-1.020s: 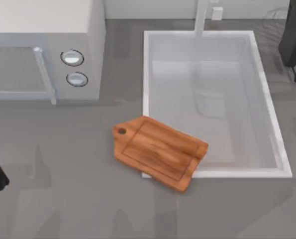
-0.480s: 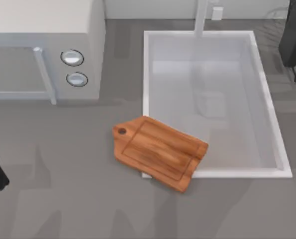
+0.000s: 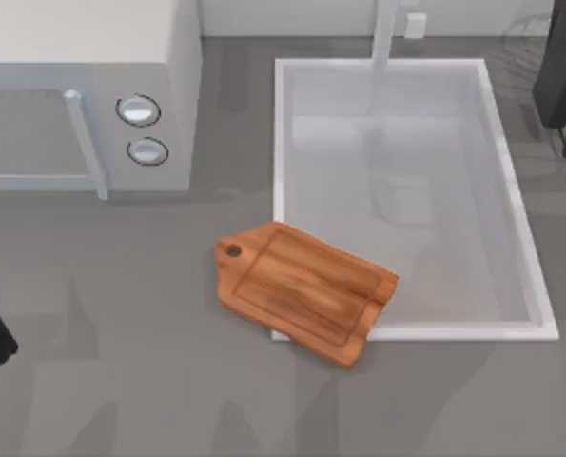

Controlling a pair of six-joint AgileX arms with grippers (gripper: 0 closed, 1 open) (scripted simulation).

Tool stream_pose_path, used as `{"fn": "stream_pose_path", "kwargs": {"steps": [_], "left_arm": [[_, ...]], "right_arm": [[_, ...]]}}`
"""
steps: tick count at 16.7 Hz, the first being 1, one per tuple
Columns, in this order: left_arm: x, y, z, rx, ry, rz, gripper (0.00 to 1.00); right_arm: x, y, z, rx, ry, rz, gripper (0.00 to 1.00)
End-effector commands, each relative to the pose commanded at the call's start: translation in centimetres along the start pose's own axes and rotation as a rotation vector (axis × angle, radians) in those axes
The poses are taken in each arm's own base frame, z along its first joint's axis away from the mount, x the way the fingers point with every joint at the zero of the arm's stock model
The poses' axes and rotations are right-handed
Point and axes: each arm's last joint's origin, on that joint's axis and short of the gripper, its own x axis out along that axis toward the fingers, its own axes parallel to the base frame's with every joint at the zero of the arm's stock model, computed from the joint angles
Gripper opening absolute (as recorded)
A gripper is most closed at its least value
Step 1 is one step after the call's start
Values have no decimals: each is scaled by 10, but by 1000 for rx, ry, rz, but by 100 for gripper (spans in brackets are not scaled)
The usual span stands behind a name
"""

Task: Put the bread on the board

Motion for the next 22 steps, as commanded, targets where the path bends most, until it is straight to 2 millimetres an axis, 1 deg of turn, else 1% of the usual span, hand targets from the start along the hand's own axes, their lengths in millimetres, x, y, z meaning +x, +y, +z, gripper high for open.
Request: {"fn": "stream_pose_path", "kwargs": {"steps": [4, 6, 10, 22], "left_arm": [[0, 0, 0, 0, 0, 0, 100], [0, 0, 0, 0, 0, 0, 100], [0, 0, 0, 0, 0, 0, 100], [0, 0, 0, 0, 0, 0, 100]], "right_arm": [[40, -1, 2, -1, -16, -4, 100], [54, -1, 1, 0, -8, -2, 100], [57, -1, 0, 0, -6, -1, 100], [57, -1, 0, 0, -6, -1, 10]]}}
